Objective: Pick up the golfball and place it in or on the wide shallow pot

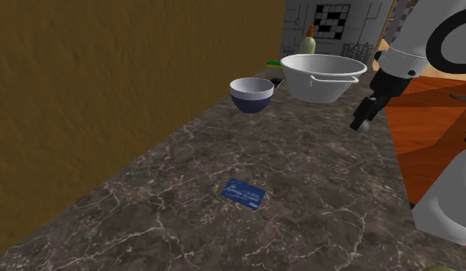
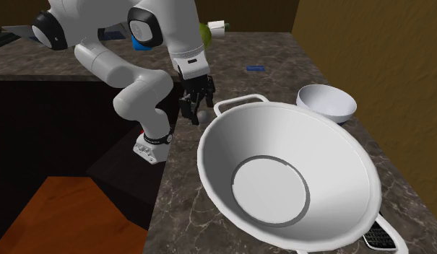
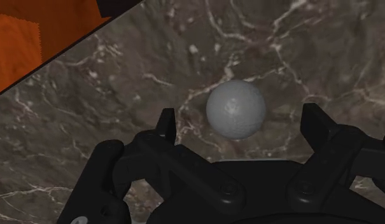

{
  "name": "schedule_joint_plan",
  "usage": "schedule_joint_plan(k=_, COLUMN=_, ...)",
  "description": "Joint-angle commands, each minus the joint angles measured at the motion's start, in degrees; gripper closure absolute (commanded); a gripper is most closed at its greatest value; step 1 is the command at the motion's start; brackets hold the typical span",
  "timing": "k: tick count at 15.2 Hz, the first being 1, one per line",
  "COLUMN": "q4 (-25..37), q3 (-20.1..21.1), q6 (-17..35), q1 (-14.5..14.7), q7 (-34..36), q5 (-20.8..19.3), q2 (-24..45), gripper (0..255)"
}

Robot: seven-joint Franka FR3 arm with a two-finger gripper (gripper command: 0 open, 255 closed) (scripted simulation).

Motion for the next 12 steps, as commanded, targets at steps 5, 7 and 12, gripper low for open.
schedule_joint_plan(k=5, q4=-0.51, q3=-0.11, q6=0.74, q1=-0.04, q7=-0.06, q5=-0.08, q2=0.2, gripper=0)
schedule_joint_plan(k=7, q4=-0.5, q3=-0.11, q6=0.72, q1=-0.04, q7=-0.06, q5=-0.08, q2=0.19, gripper=0)
schedule_joint_plan(k=12, q4=-0.5, q3=-0.11, q6=0.72, q1=-0.04, q7=-0.06, q5=-0.08, q2=0.19, gripper=255)
